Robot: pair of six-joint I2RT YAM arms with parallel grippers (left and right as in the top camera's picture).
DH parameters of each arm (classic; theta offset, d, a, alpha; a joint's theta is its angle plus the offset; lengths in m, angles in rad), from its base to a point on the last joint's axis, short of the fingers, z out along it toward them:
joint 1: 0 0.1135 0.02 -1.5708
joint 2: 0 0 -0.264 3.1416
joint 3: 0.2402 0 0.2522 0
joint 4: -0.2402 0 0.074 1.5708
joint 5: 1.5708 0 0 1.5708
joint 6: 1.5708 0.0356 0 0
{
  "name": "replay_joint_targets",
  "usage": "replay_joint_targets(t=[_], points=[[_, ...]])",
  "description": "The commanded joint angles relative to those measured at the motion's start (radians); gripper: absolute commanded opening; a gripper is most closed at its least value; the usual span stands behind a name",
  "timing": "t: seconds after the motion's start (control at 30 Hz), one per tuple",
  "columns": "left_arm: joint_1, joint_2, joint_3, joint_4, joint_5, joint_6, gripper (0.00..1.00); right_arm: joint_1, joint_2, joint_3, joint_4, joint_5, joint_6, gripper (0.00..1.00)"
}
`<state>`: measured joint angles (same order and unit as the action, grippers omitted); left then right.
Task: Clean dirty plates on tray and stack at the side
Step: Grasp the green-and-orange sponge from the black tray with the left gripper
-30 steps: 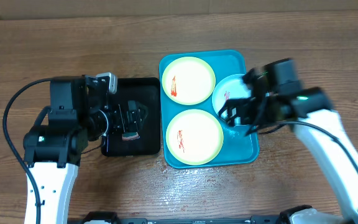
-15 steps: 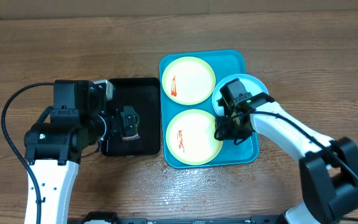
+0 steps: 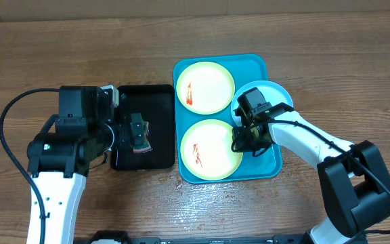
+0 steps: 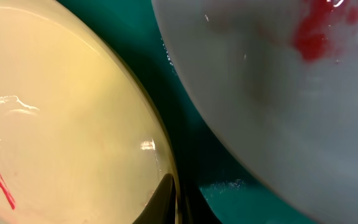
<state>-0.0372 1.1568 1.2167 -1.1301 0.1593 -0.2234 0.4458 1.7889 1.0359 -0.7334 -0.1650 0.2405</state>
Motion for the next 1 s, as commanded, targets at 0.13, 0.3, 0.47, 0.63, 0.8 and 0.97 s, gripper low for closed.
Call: replay_joint_targets(t=[0.13,0.3,0.47,0.63,0.8,0.97], points=[[0.004,0.150,-0.022,0.001,-0.137,-0.157,0.83,-0.009,0.003,-0.002,0.021,0.107,0.066,0.04],[0.004,0.293,-0.022,0.039,-0.142,-0.179,0.78,-0.009,0.003,-0.002,0.066,0.194,0.130,0.04],[0.004,0.452,-0.022,0.093,-0.140,-0.154,0.69,-0.009,0.003,-0.002,0.067,0.198,0.130,0.04],[0.003,0.605,-0.022,0.134,-0.102,-0.154,0.55,-0.009,0.003,-0.002,0.066,0.198,0.127,0.04],[0.003,0.729,-0.022,0.157,-0.080,-0.154,0.29,-0.009,0.003,-0.002,0.067,0.198,0.126,0.04],[0.003,0.820,-0.022,0.158,-0.047,-0.149,0.04,-0.009,0.003,-0.002,0.066,0.198,0.126,0.04]])
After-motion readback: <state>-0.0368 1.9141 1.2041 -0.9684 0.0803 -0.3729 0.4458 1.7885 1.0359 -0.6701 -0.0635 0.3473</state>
